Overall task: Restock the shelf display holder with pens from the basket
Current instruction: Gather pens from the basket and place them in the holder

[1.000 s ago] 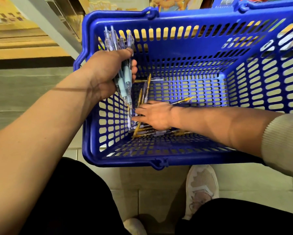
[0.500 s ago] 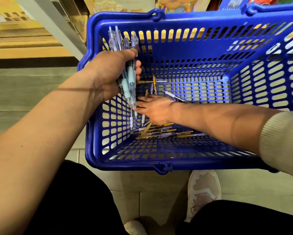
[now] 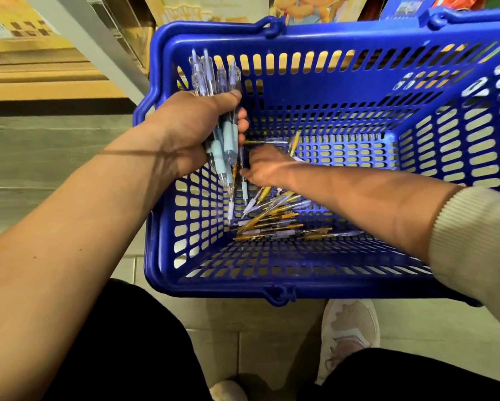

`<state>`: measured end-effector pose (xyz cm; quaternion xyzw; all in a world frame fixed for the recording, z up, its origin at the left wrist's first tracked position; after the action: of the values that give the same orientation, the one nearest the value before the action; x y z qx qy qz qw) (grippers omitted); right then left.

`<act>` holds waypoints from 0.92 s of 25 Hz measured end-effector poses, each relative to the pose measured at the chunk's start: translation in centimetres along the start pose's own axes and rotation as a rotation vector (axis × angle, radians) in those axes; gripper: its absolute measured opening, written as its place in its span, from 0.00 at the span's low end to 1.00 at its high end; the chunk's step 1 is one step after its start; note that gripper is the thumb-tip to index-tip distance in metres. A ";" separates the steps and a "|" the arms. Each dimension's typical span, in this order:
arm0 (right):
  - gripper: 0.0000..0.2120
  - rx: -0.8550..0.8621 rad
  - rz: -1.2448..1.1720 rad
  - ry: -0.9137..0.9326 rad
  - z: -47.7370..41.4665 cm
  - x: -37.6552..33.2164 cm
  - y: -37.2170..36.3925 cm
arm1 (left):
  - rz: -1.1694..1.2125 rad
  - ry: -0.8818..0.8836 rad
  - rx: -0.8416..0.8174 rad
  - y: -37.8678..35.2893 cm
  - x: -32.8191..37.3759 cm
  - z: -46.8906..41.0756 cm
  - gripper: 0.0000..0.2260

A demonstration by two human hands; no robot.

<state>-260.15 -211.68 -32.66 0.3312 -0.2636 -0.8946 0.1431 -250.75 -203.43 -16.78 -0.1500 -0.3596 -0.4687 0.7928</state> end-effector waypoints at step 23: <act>0.09 -0.271 -1.306 -0.075 10.5 -0.2 8.9 | 0.187 -0.001 -0.080 -2.0 0.8 7.5 0.02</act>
<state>-266.34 -214.91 -20.81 0.3704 0.1007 -0.8338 -0.3968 -255.48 -200.65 -11.17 -0.2146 -0.3253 -0.4065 0.8264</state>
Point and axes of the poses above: each hand's wrist, its own z-axis away from the middle knuckle, its own y-axis out of the back of the hand, x = y × z, the point moved 1 cm from there along -z, towards the middle knuckle, and after that the axes turned 14 degrees about -z, right-handed, at the moved point
